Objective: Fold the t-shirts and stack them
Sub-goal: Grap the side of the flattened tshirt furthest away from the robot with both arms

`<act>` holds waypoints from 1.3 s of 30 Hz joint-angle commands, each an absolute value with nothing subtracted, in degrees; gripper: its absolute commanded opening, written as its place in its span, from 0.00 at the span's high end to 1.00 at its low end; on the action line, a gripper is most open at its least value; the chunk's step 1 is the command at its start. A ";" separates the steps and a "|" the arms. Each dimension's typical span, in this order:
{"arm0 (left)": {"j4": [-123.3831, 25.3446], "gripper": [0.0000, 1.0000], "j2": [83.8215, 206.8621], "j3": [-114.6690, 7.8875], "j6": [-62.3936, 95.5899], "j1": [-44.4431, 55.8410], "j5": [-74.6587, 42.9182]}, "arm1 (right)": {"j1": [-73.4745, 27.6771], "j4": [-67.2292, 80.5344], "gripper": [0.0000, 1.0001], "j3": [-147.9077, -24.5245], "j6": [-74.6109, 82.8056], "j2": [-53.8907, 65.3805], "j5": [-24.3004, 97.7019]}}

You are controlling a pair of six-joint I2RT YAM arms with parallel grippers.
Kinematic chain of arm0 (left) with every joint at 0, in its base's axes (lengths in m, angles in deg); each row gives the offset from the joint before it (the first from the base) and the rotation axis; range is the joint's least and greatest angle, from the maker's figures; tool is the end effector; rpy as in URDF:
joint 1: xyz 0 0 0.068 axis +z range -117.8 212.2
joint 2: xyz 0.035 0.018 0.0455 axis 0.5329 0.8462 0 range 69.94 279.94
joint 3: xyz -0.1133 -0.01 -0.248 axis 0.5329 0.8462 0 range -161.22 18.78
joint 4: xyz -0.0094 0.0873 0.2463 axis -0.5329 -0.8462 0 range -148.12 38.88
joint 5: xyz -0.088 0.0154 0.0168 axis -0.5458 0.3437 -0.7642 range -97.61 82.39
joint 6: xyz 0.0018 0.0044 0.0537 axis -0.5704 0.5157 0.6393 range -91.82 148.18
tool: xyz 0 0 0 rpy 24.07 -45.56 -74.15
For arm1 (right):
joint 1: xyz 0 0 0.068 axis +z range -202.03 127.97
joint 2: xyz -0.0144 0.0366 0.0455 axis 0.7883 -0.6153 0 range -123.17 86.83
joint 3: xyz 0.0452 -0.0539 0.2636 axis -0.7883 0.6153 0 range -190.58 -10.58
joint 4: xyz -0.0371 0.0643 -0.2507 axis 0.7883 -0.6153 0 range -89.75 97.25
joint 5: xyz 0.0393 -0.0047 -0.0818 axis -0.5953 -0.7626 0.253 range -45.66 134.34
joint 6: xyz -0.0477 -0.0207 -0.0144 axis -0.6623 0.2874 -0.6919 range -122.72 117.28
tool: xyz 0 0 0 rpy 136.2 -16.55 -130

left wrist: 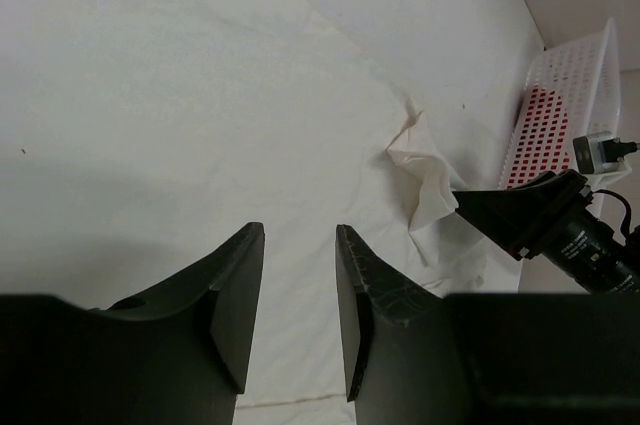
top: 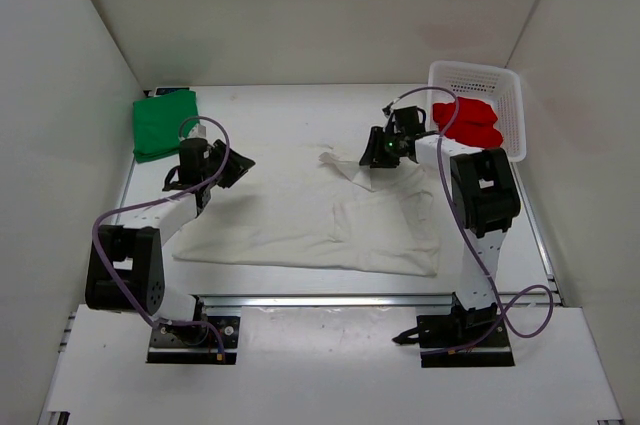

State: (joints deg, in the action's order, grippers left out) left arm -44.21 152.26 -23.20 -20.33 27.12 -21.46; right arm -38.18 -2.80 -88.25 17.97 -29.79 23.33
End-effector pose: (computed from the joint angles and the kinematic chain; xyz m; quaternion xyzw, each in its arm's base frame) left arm 0.2989 -0.0351 0.2024 -0.2703 0.8333 -0.3068 0.3720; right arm 0.4210 0.1169 0.1612 -0.0088 0.9231 0.2653 0.2781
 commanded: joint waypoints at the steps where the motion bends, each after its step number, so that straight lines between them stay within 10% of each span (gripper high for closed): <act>1: -43.92 0.55 151.77 -24.90 -19.28 27.28 -20.27 | -37.79 0.65 0.62 -90.39 18.81 -29.89 20.98; 11: -44.97 0.55 156.06 -28.50 -18.84 28.33 -18.51 | -39.72 2.86 1.00 -89.24 21.36 -28.31 17.97; 39: -70.96 0.45 188.65 -70.66 -2.25 35.28 0.47 | -45.78 -18.59 1.00 -128.71 12.49 -46.42 29.32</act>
State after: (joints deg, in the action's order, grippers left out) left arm -65.43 186.05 -62.39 -6.85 36.86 -2.61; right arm -45.37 -19.69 -127.70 13.56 -48.44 30.39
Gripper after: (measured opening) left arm 0.543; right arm 0.023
